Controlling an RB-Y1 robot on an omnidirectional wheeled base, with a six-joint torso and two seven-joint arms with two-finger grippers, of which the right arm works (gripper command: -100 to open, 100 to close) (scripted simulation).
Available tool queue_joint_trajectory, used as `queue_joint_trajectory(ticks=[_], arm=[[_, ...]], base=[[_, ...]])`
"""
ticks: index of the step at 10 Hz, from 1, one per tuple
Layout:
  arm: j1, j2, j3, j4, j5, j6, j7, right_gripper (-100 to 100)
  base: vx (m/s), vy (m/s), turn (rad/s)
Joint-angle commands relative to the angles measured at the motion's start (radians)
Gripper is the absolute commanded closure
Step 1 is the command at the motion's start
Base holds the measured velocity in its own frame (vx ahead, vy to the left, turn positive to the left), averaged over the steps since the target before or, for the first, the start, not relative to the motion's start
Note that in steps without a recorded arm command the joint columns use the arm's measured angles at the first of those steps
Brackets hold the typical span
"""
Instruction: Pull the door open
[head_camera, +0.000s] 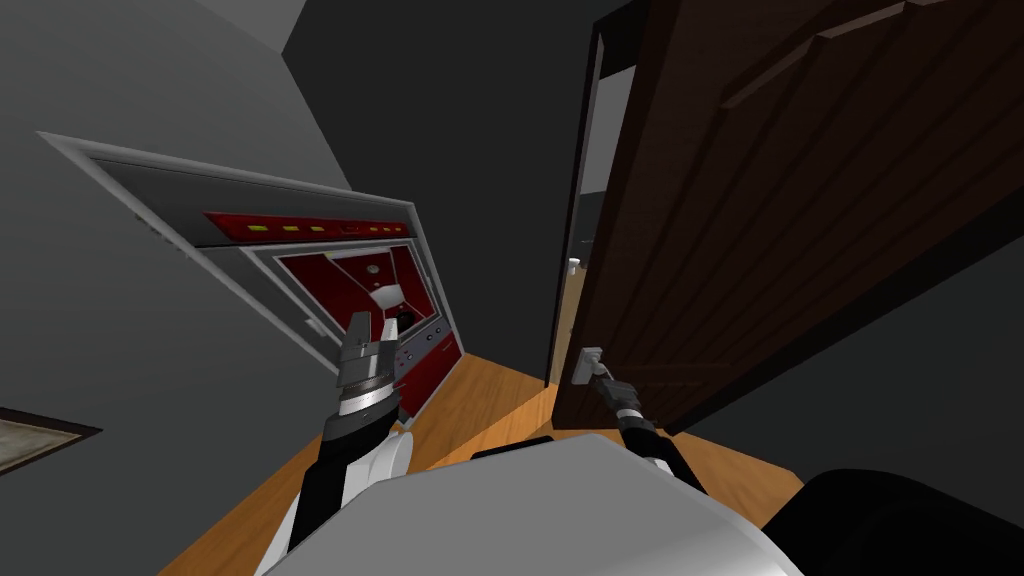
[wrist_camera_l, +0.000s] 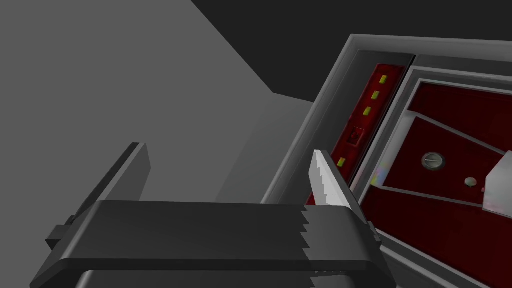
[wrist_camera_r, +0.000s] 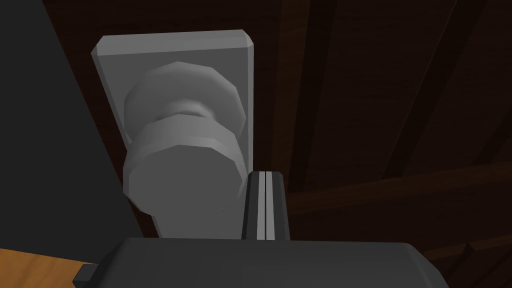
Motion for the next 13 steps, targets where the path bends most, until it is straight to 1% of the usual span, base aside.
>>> queue_joint_trajectory(ticks=[1,3,6,8,9,13], arm=[[-0.009,0.0,0.016,0.002,0.004,-0.009,-0.002,-100],[-0.027,-0.005,0.036,0.014,0.011,-0.031,-0.006,-100],[-0.048,-0.011,0.059,0.029,0.019,-0.057,-0.011,-100],[-0.059,-0.014,0.07,0.036,0.023,-0.07,-0.013,-100],[-0.069,-0.017,0.082,0.043,0.027,-0.082,-0.016,-100],[-0.087,-0.022,0.102,0.056,0.034,-0.104,-0.02,-100]], base=[[-0.157,-0.012,0.087],[-0.157,-0.024,0.097],[-0.185,-0.029,0.068],[-0.113,-0.034,0.066],[-0.11,-0.055,0.064],[-0.109,-0.032,0.056]])
